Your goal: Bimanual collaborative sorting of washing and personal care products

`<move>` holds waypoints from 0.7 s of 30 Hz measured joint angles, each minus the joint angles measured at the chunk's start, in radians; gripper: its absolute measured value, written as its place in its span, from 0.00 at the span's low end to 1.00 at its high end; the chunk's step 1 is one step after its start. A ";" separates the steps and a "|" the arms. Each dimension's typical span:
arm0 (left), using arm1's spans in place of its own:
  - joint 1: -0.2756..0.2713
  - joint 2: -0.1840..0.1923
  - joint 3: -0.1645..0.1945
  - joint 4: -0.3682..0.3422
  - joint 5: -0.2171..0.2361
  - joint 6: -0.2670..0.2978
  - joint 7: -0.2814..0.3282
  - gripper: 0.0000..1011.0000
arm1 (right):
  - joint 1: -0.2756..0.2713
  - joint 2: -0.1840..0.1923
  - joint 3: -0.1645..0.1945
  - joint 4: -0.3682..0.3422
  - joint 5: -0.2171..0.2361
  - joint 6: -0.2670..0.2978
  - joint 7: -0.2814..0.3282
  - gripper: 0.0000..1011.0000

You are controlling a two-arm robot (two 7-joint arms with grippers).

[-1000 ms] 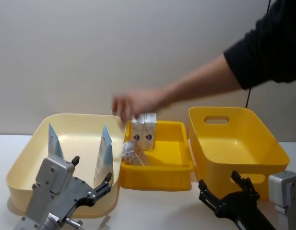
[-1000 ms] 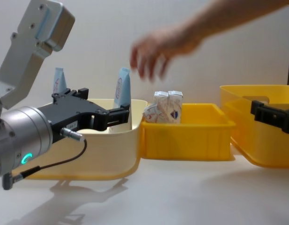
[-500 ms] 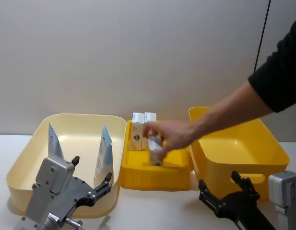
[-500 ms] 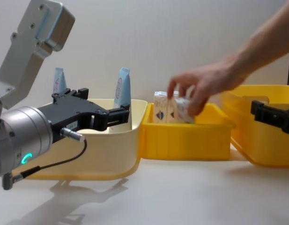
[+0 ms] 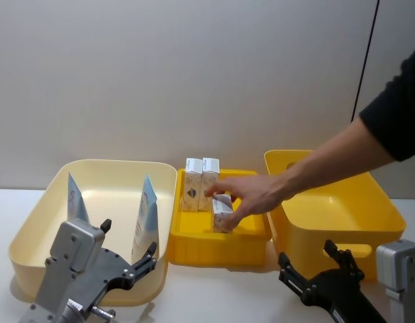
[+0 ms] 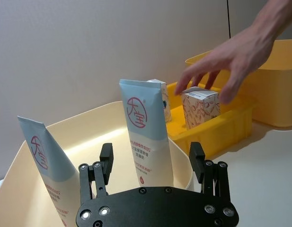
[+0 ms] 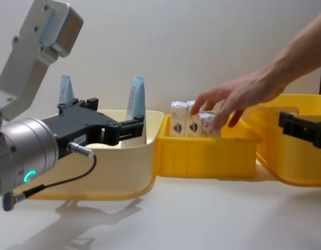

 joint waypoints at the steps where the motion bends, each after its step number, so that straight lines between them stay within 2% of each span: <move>1: 0.000 0.000 0.000 0.000 0.000 0.000 0.000 0.99 | 0.000 0.000 0.000 0.000 0.000 0.000 0.000 0.99; 21: 0.000 0.000 0.000 0.000 0.000 0.000 0.000 0.99 | 0.000 0.000 0.000 0.000 0.000 0.000 0.000 0.99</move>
